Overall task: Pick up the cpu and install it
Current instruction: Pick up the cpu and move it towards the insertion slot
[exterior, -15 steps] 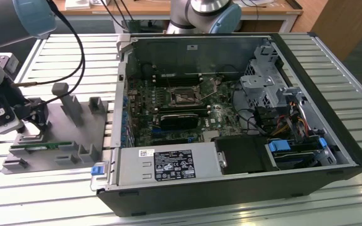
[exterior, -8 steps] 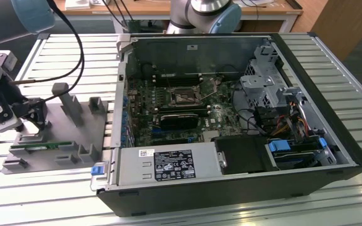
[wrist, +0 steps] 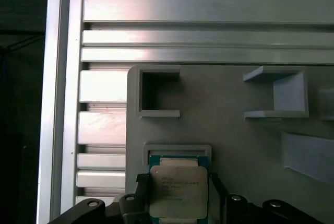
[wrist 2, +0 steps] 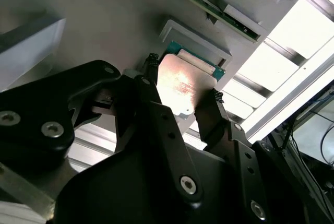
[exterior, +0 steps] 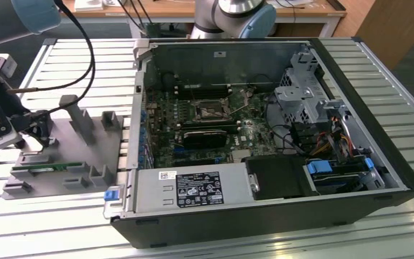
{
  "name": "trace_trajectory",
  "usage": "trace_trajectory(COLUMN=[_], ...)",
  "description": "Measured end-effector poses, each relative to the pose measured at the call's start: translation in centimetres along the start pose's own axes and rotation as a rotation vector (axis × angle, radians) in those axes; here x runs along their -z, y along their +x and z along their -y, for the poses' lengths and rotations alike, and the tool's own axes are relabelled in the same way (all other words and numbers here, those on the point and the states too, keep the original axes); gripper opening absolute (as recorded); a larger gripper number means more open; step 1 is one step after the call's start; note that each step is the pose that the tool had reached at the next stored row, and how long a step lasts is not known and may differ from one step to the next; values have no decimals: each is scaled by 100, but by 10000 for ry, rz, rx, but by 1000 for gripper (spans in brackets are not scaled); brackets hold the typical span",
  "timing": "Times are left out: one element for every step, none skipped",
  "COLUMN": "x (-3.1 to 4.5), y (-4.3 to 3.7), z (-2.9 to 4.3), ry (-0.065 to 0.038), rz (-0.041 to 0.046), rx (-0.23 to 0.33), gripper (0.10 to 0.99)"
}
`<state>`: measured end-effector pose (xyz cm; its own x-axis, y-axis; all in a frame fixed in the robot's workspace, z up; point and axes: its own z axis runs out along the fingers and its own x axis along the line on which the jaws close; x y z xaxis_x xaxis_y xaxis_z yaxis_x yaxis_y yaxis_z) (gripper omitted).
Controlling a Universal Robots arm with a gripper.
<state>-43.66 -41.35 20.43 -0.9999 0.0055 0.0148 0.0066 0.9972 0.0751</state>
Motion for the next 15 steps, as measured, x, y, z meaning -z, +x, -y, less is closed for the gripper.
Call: trace_trajectory(x=[6,13,17,20,27,36,44,52,60,68,75,83,91,99,106], y=[0,0,0,0,1,1,1,1,1,1,1,1,2,2,2], z=[0,0,-1,-1,-1,-2,-2,-3,-4,-4,-5,-6,-6,-7,-7], ry=[-14,-42,-55,-56,-54,-54,-55,-55,-55,-56,-58,-59,-61,-64,-66], rz=[1,1,2,4,1,0,0,1,0,0,1,0,0,0,1], rx=[1,1,1,1,0,0,1,1,1,0,1,1,1,1,1], gripper=[533,533,533,533,533,533,533,533,533,533,533,533,533,533,533])
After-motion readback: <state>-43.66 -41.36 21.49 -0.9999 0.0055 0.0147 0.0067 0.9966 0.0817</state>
